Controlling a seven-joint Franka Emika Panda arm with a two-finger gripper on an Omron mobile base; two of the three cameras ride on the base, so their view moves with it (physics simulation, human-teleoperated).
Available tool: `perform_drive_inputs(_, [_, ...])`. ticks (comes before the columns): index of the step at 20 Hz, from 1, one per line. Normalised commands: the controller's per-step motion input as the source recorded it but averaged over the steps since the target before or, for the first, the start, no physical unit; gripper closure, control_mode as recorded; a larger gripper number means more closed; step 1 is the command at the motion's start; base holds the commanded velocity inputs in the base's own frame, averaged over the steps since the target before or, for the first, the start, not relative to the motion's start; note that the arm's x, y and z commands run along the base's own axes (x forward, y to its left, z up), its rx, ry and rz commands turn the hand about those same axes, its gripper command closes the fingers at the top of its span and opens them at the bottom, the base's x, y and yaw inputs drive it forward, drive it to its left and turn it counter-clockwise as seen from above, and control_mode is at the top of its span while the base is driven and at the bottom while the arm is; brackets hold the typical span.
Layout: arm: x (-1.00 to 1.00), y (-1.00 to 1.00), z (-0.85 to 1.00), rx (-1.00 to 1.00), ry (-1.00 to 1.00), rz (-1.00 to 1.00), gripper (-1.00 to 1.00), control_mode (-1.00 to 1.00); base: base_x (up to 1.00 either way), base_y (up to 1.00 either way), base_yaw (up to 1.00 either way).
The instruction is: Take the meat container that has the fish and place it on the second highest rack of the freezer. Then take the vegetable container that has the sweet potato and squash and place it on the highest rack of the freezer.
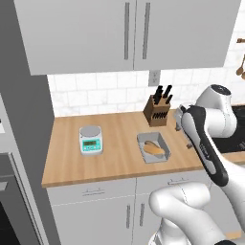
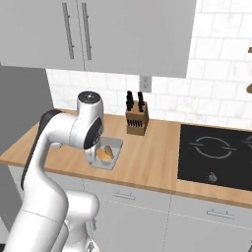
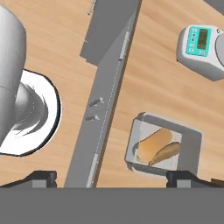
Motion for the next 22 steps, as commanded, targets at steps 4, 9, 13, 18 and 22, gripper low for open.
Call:
perform_drive_inputs(4, [0.20,0.01,-0.52,0.01,0.00,0.00,-1.00,-1.00,0.00,0.00,0.00])
perform_drive_inputs(9, [0.09,0.00,-0.46,0.03,0.00,0.01,-1.00,-1.00,0.00,0.00,0.00])
perform_drive_inputs(13, [0.13,0.00,-0.39,0.05,0.00,0.01,-1.00,-1.00,0.00,0.00,0.00])
perform_drive_inputs(18, [0.16,0.00,-0.27,0.05,0.00,0.03,-1.00,-1.00,0.00,0.00,0.00])
perform_drive_inputs(22, [0.15,0.01,-0.19,0.00,0.00,0.03,-1.00,-1.00,0.00,0.00,0.00])
